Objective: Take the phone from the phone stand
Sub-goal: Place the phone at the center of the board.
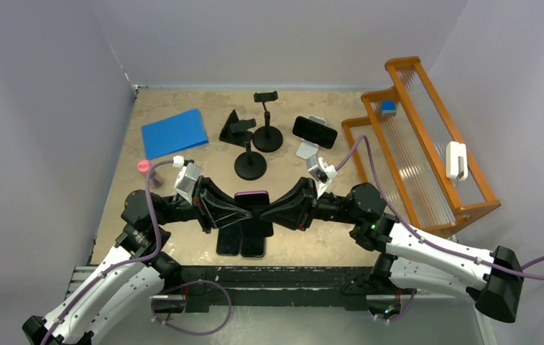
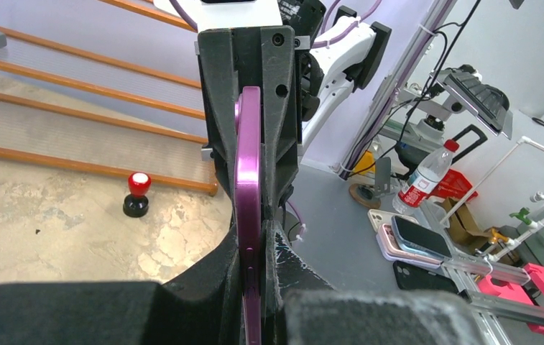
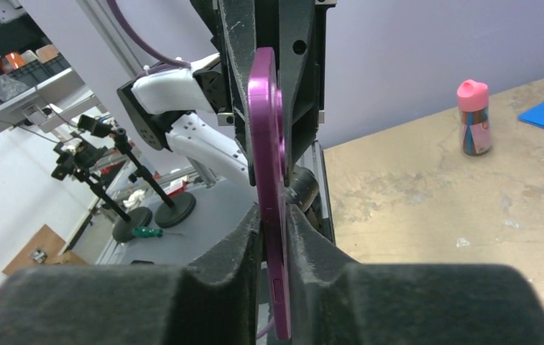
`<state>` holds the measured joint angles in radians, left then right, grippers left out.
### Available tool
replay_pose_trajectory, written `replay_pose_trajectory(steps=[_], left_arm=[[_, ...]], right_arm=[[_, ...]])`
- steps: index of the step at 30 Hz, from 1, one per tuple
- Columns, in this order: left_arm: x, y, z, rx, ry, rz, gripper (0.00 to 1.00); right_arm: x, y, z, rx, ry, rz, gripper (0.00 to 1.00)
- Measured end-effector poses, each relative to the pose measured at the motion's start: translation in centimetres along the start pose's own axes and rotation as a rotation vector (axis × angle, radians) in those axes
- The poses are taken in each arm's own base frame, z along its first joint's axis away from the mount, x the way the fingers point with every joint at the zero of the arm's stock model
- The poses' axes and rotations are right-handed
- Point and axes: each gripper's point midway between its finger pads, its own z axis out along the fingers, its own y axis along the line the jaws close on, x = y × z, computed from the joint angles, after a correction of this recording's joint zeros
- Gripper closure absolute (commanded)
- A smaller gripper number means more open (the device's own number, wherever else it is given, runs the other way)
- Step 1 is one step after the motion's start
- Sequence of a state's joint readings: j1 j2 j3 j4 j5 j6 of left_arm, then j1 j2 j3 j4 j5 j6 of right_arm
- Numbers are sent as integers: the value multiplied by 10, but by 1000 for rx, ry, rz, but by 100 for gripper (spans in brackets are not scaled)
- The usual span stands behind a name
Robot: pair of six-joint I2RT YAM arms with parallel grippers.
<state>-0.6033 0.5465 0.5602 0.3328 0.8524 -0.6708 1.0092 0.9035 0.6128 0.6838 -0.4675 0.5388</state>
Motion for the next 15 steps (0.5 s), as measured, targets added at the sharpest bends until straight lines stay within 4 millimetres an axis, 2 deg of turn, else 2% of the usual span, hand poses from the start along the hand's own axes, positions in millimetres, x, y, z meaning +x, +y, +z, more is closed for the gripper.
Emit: replay_pose_trajectory(steps=[3,5,6,8,9,12,15], left_arm=[[2,3,0,-10,5,-10,100],[3,5,0,-23,8,-22,99],[4,7,0,-31,10,-28,90],[7,10,0,-49,15,-39,61],[7,13,-1,-62,16,-35,52],[8,27,-4,-147,8,-32,35],[4,51,-11,-317,-10,-54,28]], right_arm=[[1,2,0,-9,-8,11,99],[3,1,-1,-6,-8,14,100],[4,0,-1,-4,-9,15,100],[5,-2,-3,9,-10,18,100],[5,-3,-4,23,-9,23,100],[3,-7,-10,74,-17,32,100],[-4,-14,-18,148,-46,37,100]])
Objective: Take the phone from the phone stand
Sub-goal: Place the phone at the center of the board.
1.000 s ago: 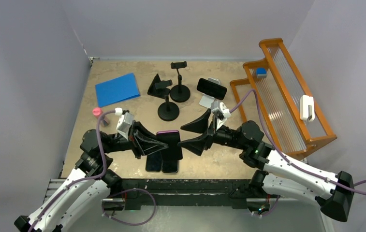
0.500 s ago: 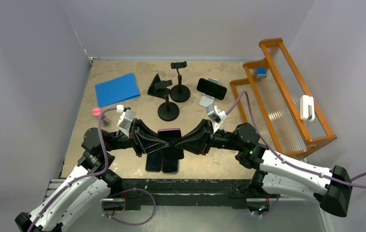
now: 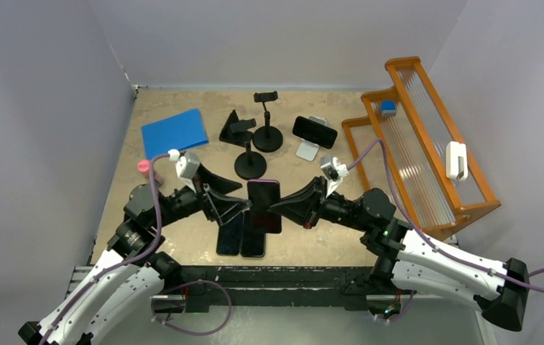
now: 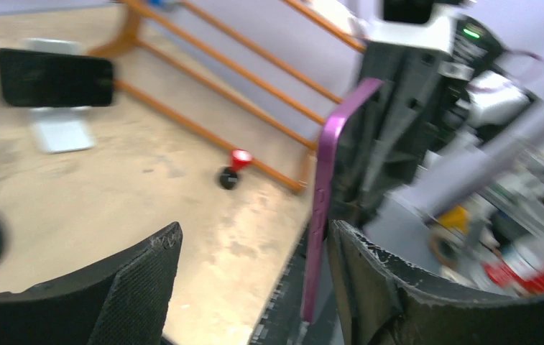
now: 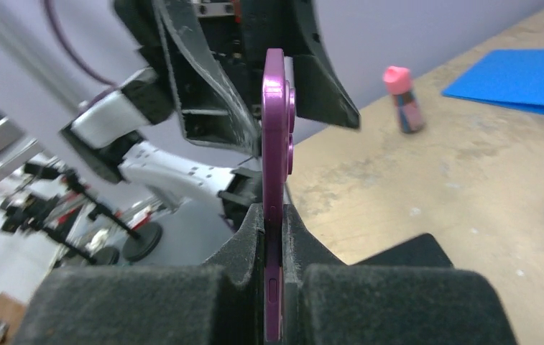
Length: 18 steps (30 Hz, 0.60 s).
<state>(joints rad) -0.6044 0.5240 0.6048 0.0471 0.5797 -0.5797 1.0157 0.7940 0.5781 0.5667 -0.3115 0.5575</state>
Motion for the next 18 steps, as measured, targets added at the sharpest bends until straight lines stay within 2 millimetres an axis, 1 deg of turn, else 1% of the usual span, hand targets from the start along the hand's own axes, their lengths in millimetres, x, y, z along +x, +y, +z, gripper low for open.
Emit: replay_pose_trajectory(steps=[2,5,8,10,11,15,16,18], left_arm=[[-8,19,-4,-140,-24,-7,27],[-17,46,-19,-330,-69,4,27],[-22,62,-33,-452,-105,22,27],[-21,73,-40,-519,-113,25,27],[-21,77,-43,-545,-115,24,27],[-15,89,-47,-610,-101,15,28],[-13,91,-48,-618,-94,13,28],[-10,95,-47,-630,-79,7,28]], right_arm=[[-3,-13,-5,90,-17,15,100],[9,-41,-13,252,4,81,100],[37,-74,-23,429,75,156,100],[61,-96,-30,533,136,205,100],[71,-103,-33,566,159,223,100],[122,-135,-56,704,269,310,100],[132,-141,-61,731,289,332,100],[145,-153,-70,770,312,369,100]])
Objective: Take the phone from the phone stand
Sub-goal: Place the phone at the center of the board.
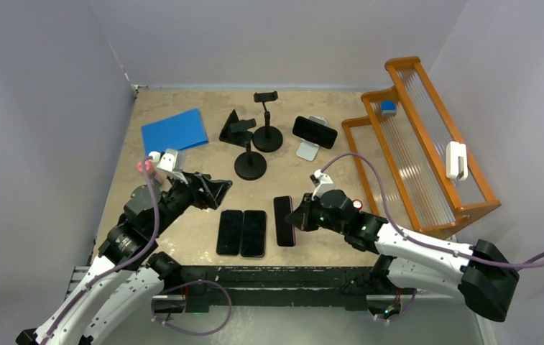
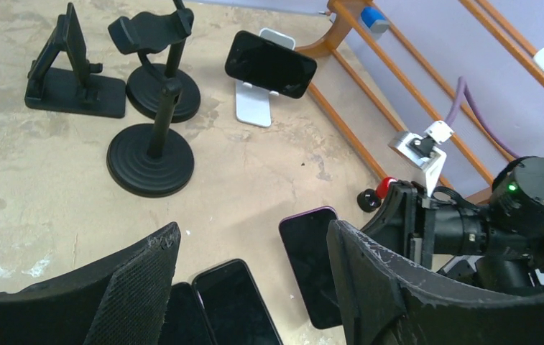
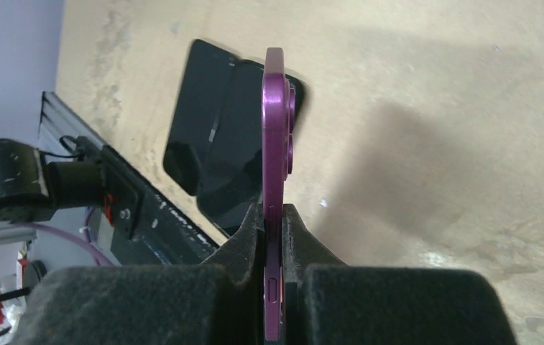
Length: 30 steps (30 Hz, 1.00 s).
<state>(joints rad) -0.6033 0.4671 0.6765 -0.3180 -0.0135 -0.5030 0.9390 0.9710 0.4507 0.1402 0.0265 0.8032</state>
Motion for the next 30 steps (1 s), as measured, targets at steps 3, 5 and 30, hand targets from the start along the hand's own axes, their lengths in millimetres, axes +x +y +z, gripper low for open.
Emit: replay_pose_trajectory(steps=[3,5,30], left_arm=[[6,2,2,-10,23,0,29],[7,3,2,-11,28,0,29],[17,2,2,0,76,-3,29]], right_arm=[[10,-20,8,37,34,52,100],[15,-26,12,45,51,79,100],[44,-38,46,-27,170,369,61]])
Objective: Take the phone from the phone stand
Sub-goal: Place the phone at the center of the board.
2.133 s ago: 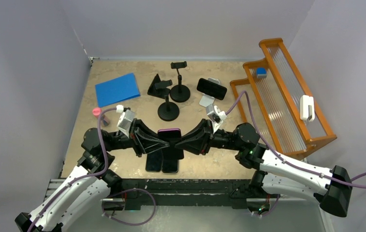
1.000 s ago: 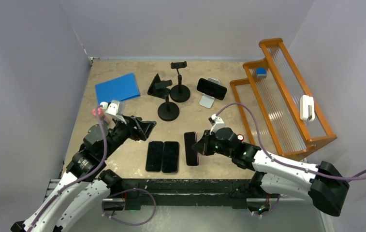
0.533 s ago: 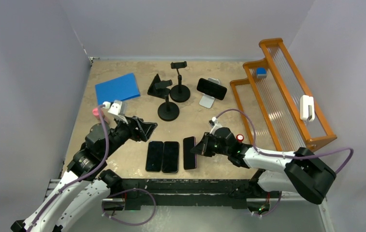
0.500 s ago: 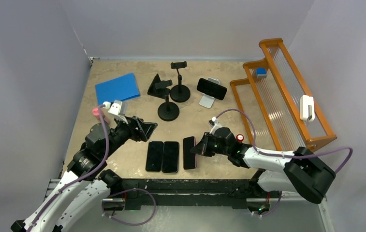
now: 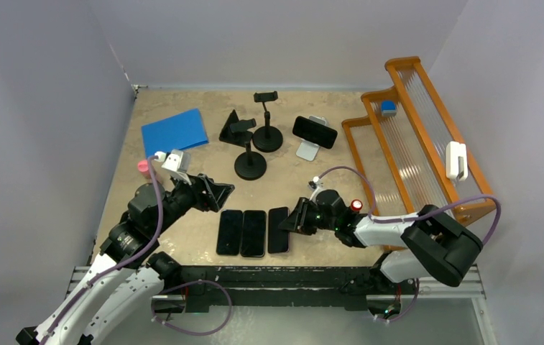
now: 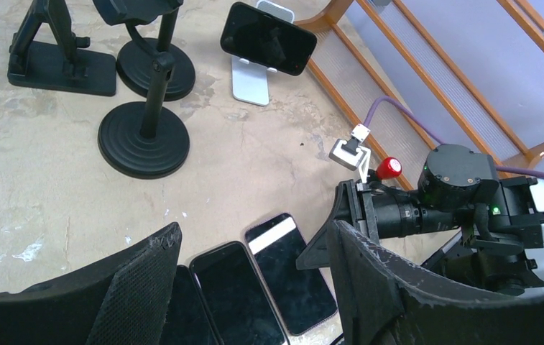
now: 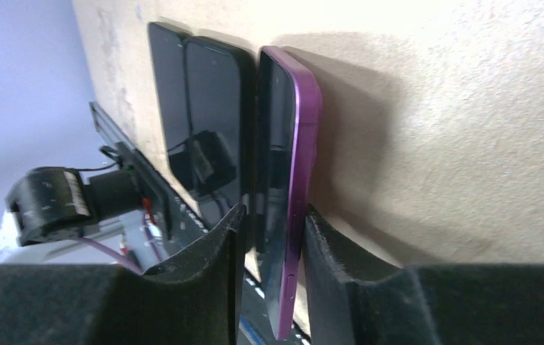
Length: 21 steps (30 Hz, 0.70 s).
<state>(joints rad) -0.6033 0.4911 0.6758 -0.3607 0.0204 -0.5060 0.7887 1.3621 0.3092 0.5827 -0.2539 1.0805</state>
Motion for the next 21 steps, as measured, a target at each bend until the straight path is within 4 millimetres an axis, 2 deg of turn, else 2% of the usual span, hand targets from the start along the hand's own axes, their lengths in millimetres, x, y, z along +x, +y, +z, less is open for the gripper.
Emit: replay_pose_trajectory(steps=[7,14,18,21], left_arm=[[0,0,0,1,2,-6,29],[0,0,0,1,2,-6,29],[1,0,0,1,3,-6,29],[1,0,0,1,2,-6,29]], right_arm=[[5,-12,3,35,17,4,48],[-5,-12,-4,60,-36,-14,37],[-16,-15,-13,118,-92,-42,34],[-39,-2,-25,156,-181,-98,31]])
